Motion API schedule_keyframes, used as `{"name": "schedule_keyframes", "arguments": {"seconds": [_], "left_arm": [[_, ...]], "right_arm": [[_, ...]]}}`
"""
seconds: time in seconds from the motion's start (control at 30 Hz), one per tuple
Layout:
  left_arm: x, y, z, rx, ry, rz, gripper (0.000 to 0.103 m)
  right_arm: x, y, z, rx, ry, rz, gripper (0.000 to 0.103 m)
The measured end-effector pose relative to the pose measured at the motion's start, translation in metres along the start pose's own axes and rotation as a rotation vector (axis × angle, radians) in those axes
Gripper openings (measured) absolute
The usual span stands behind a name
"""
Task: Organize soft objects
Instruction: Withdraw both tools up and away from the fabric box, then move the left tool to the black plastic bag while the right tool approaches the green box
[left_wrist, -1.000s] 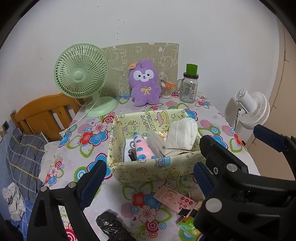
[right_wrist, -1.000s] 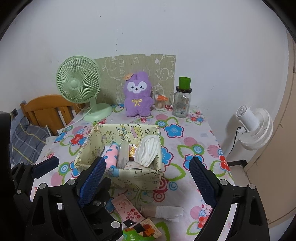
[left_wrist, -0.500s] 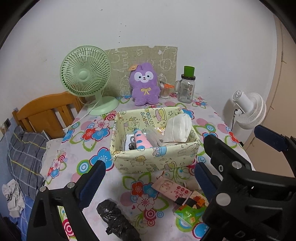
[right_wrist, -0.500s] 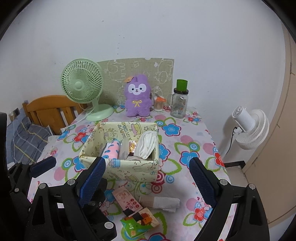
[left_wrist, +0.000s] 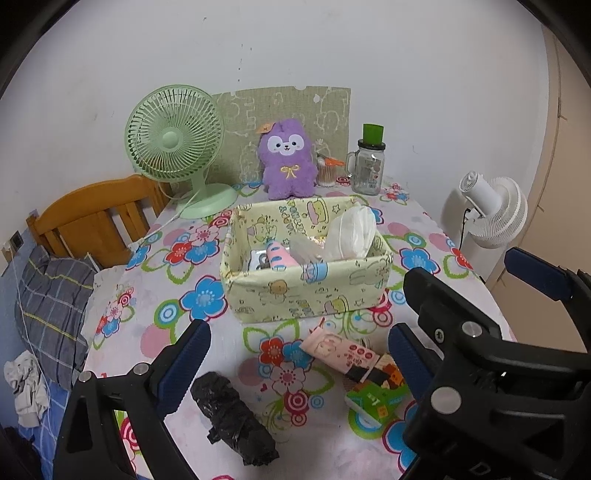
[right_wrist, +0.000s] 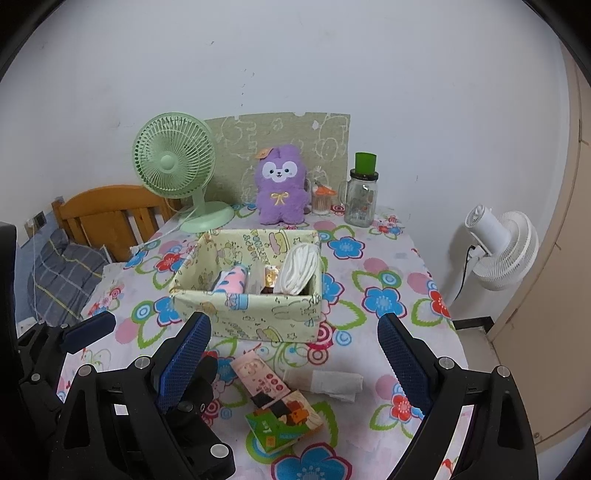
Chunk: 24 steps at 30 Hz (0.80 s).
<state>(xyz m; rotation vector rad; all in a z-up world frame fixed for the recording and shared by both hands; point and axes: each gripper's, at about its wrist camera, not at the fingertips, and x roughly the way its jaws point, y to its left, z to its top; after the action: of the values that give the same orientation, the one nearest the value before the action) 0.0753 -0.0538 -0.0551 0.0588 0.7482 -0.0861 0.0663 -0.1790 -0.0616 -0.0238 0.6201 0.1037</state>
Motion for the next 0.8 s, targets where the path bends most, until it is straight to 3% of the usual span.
{"name": "schedule_keyframes", "arguments": {"seconds": [0.8], "left_arm": [[0.03, 0.019, -0.062, -0.035, 0.098, 0.032, 0.098]], "right_arm": [[0.026, 0.02, -0.063, -0.022, 0.046, 0.046, 0.094]]}}
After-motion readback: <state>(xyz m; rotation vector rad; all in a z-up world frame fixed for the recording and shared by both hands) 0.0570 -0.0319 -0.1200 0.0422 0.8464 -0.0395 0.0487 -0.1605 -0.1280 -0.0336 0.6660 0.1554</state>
